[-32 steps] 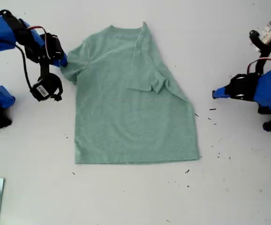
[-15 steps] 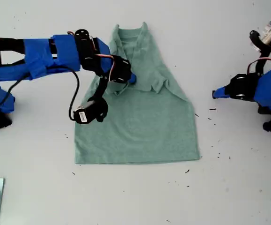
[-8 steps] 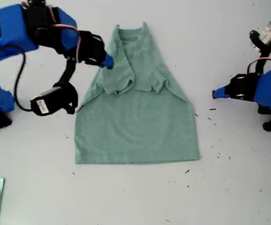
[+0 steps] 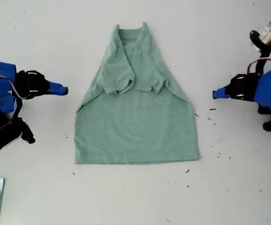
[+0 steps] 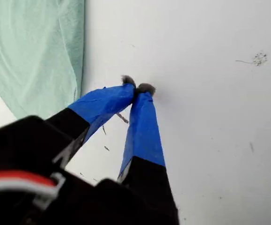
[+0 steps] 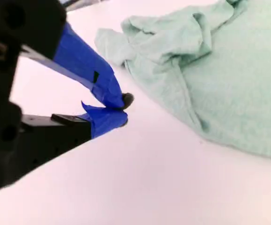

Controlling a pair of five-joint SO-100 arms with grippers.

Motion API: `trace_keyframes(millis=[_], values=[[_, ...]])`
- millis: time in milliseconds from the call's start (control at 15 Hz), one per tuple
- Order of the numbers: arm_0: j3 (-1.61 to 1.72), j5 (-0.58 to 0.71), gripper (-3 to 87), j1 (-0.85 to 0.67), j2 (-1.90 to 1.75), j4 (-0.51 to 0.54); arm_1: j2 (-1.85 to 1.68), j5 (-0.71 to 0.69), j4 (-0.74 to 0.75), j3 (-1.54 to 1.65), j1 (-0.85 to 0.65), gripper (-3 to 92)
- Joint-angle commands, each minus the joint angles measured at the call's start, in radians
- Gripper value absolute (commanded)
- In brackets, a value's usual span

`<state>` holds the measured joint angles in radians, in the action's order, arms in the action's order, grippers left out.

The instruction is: Fold t shirt

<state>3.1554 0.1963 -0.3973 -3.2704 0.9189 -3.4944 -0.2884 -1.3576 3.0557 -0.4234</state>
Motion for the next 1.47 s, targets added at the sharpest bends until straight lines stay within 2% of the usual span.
trace_keyframes(millis=[0, 67, 133, 267, 533, 733, 933, 1067, 1333, 1400], values=[[0.015, -0.009, -0.2, 0.012, -0.048, 0.0, 0.023, 0.031, -0.066, -0.129, 0.06, 14.1], [0.041, -0.008, -0.2, 0.008, -0.074, -0.003, 0.184, 0.031, -0.075, -0.313, 0.104, 32.3], [0.064, -0.008, -0.2, 0.008, -0.124, 0.009, 0.462, 0.032, -0.129, -0.558, 0.153, 37.9], [0.083, -0.008, -0.2, 0.008, -0.241, 0.064, 0.865, 0.106, -0.278, -0.946, 0.293, 40.4], [0.089, -0.012, -0.2, 0.017, -0.256, 0.075, 1.267, 0.413, -0.245, -1.091, 0.588, 40.0], [0.091, -0.008, -0.2, 0.011, -0.256, 0.075, 1.416, 0.535, -0.189, -1.118, 0.673, 37.7], [0.091, -0.008, -0.2, 0.017, -0.256, 0.075, 1.493, 0.558, -0.109, -1.109, 0.689, 37.4], [0.091, -0.003, -0.2, 0.018, -0.256, 0.075, 1.574, 0.555, 0.032, -1.049, 0.686, 35.3], [0.091, -0.003, -0.2, 0.028, -0.256, 0.075, 1.729, 0.566, 0.23, -0.946, 0.695, 15.9], [0.091, -0.002, -0.2, 0.028, -0.258, 0.075, 1.747, 0.571, 0.324, -0.89, 0.701, 9.0]])
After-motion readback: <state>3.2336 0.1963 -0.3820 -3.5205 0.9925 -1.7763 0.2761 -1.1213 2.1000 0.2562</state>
